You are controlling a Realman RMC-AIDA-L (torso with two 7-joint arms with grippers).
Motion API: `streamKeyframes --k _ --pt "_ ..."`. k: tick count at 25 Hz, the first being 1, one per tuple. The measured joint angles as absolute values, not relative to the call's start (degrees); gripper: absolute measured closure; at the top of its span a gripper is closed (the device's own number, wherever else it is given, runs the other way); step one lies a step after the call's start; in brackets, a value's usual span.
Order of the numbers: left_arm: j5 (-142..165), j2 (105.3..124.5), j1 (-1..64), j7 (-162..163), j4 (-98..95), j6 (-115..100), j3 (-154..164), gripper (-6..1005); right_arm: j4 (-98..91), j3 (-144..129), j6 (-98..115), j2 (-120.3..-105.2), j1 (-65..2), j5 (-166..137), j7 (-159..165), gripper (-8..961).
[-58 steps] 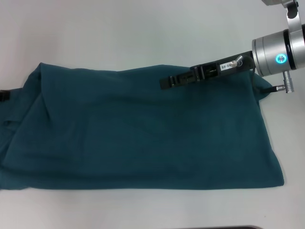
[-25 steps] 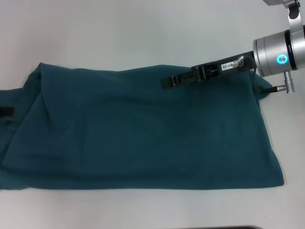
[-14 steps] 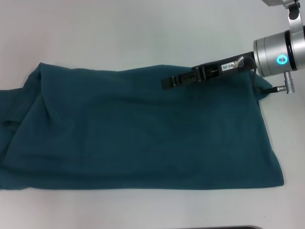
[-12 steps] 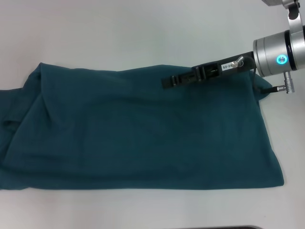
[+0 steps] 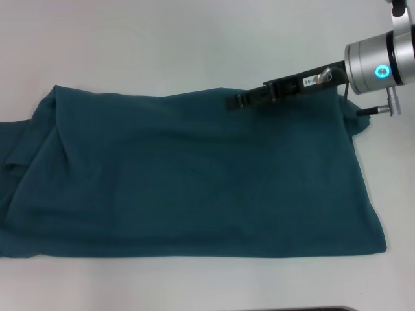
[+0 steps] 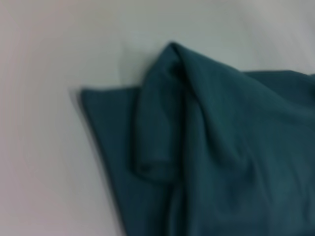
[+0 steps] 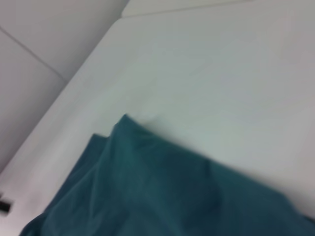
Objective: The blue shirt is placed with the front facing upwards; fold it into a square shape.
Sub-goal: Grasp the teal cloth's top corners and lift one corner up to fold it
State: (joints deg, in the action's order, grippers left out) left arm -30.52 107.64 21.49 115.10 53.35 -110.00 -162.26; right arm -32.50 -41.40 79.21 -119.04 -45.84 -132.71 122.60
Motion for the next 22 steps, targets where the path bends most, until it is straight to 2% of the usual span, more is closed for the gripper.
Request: streamKeyframes --k 4,11,22 --pt "-30.16 108.3 19.56 117.51 53.08 -112.67 -162.07 426 -33.37 -41.42 77.51 -118.51 -45.84 -132.72 122.54 328" --pt "-29.92 109.39 18.16 120.85 52.19 -115.08 -161.46 425 -35.04 -43.04 73.97 -118.41 -45.8 -132.79 122.2 329" --pt "-27.18 108.0 18.84 121.81 44.65 -111.79 -159.92 423 -35.07 -44.44 73.02 -118.82 -45.64 -132.66 122.13 331"
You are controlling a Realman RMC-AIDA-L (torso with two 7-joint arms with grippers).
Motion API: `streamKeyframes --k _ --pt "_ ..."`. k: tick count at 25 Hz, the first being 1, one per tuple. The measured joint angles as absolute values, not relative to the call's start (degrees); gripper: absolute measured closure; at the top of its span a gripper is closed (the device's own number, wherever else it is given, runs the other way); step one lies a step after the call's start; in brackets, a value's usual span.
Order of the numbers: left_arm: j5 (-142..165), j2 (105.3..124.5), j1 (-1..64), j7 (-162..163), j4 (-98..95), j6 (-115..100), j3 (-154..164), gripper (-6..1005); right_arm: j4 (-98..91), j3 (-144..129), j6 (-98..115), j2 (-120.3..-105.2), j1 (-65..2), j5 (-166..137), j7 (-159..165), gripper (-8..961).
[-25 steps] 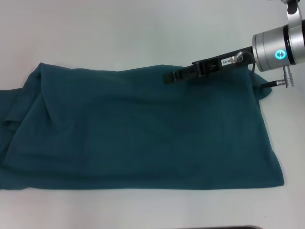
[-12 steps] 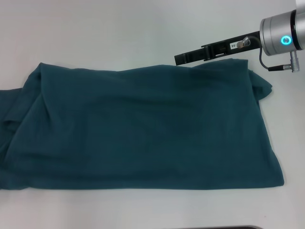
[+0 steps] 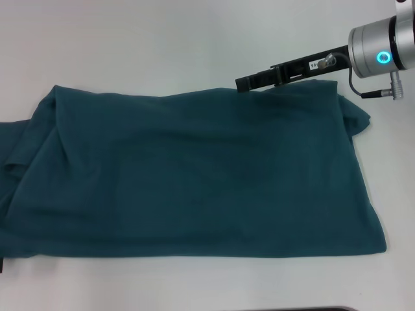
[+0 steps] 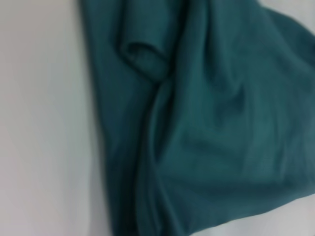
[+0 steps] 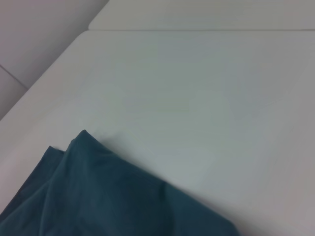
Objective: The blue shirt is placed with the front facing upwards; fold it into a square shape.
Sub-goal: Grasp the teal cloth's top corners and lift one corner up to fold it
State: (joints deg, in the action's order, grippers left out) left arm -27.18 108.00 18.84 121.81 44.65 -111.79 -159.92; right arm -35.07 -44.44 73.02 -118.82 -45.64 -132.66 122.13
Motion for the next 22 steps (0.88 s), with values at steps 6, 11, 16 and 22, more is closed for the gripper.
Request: streamKeyframes --k 6,11,16,22 --pt "-25.23 107.8 19.58 121.87 42.5 -108.32 -159.11 422 -35.07 -44.47 73.0 -119.09 -45.68 -132.8 122.05 332" --pt "-23.78 107.81 20.65 122.34 42.04 -106.68 -158.6 421 -35.06 -44.52 73.06 -119.24 -45.35 -132.81 121.9 333" --pt "-22.66 107.98 21.32 122.74 41.84 -105.61 -158.1 422 -34.96 -44.83 72.94 -119.33 -45.3 -132.77 121.76 334" --pt "-21.86 107.97 21.74 123.13 41.83 -104.91 -157.89 425 -34.96 -44.93 72.78 -119.35 -45.26 -132.62 121.73 335"
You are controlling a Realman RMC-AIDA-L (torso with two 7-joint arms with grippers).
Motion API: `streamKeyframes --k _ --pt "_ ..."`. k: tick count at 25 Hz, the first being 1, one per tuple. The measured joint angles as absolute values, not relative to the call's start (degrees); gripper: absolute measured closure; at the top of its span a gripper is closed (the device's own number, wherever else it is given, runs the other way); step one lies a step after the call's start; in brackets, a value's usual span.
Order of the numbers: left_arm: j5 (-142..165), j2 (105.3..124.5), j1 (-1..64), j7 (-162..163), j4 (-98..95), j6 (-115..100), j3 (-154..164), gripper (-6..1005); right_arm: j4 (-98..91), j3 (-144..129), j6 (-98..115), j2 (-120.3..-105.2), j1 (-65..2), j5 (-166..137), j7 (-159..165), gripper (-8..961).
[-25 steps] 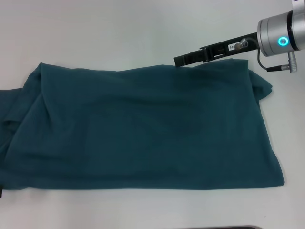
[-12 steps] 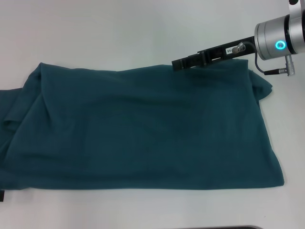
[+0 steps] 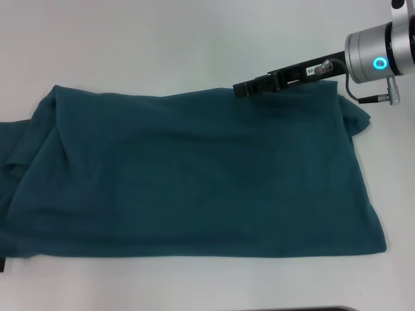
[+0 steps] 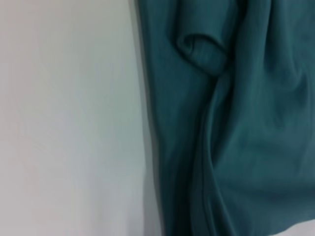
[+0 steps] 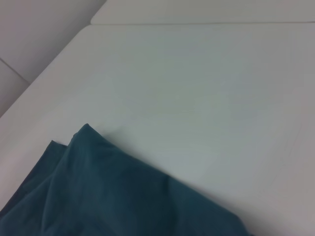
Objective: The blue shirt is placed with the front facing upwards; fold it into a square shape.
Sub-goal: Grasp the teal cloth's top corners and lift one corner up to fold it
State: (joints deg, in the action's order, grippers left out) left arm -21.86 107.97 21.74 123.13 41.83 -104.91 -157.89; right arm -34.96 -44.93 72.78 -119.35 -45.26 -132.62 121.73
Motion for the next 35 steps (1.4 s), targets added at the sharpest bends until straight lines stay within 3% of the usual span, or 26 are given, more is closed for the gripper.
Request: streamKeyframes --k 35 --pt "-24.16 106.94 25.02 121.0 42.46 -100.61 -160.61 429 -35.04 -44.91 72.65 -119.44 -45.6 -131.93 122.26 341"
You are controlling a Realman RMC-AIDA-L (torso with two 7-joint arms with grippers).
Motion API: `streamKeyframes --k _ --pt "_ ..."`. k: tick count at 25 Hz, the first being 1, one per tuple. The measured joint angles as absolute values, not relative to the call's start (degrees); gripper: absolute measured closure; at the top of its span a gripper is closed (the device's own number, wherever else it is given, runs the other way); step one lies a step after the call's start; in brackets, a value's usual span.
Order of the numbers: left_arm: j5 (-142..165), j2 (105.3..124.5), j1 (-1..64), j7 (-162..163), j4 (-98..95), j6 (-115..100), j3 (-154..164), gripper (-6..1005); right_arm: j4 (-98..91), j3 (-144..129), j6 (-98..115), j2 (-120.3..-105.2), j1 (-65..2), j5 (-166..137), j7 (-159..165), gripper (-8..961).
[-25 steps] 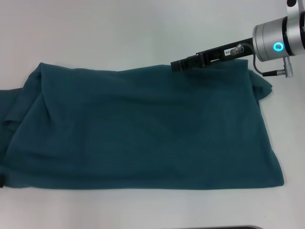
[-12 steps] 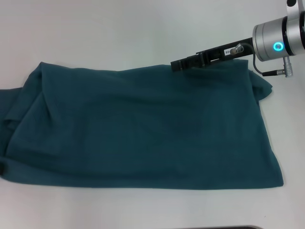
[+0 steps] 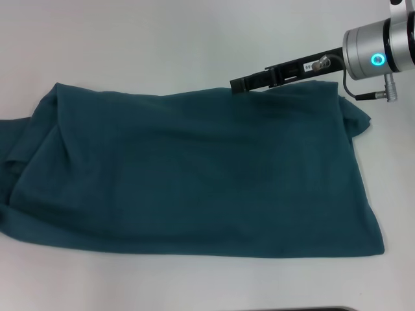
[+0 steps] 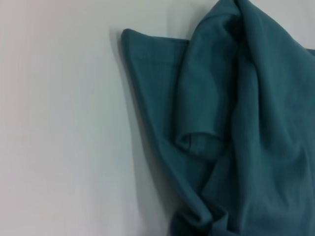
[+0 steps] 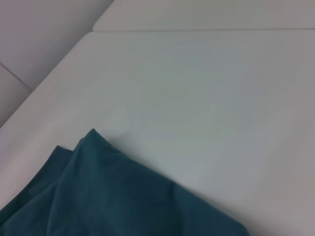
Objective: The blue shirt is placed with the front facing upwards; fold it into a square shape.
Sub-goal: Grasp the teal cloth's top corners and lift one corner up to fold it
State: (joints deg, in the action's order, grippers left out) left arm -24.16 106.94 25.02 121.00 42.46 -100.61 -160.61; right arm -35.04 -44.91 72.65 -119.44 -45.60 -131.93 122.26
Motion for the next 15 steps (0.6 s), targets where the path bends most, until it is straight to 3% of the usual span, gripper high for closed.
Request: streamKeyframes --k 15 --pt "-24.9 106.12 26.28 120.56 39.55 -101.79 -160.25 424 -35.42 -44.91 72.74 -119.44 -45.85 -131.83 122.35 344"
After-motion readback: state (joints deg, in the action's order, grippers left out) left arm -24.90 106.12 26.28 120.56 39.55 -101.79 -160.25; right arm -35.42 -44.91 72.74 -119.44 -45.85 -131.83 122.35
